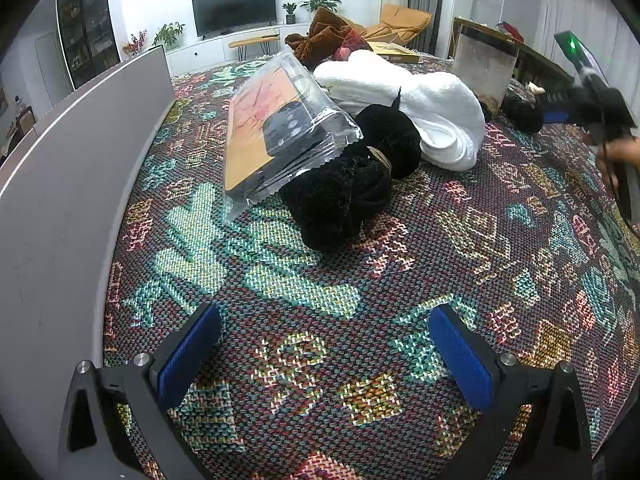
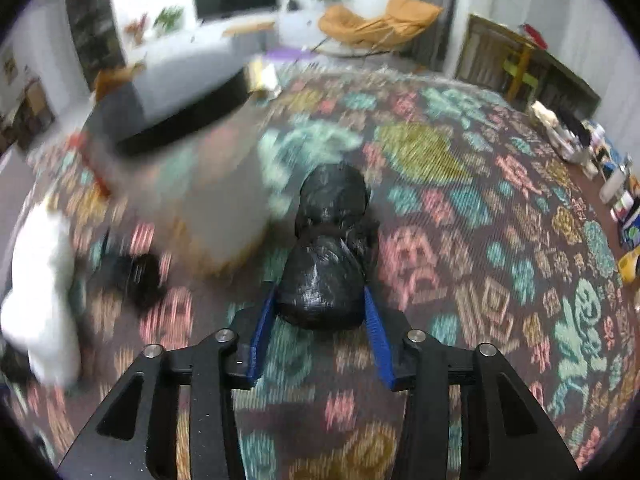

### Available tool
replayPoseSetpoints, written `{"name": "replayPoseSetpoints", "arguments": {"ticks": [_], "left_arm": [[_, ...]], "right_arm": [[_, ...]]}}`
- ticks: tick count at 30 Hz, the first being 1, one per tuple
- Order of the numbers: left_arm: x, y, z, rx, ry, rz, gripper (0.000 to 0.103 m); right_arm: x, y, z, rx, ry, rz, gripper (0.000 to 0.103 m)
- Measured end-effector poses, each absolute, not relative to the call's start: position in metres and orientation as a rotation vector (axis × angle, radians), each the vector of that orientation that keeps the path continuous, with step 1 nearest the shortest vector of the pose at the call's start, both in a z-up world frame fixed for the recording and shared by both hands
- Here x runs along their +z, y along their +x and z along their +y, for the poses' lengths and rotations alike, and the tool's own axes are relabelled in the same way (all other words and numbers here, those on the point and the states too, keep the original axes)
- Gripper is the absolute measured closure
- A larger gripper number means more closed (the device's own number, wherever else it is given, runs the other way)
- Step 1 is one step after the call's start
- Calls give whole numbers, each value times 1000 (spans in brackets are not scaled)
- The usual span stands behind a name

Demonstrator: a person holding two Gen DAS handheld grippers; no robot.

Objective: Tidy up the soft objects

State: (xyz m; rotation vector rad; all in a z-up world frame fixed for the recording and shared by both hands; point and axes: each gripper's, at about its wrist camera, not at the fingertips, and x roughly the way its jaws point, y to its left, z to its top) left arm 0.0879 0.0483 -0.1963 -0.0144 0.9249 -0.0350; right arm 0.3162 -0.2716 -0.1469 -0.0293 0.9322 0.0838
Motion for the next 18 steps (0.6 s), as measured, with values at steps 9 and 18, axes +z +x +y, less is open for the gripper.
{"name": "replayPoseSetpoints", "arguments": {"ticks": [9, 18], "left_arm": [[-196, 88, 49, -36, -14, 925, 0], [-196, 88, 49, -42, -17, 926, 0]], "right_arm": [[-145, 230, -291, -34, 178, 914, 24], [-185, 163, -267, -81, 38, 894, 22]]}}
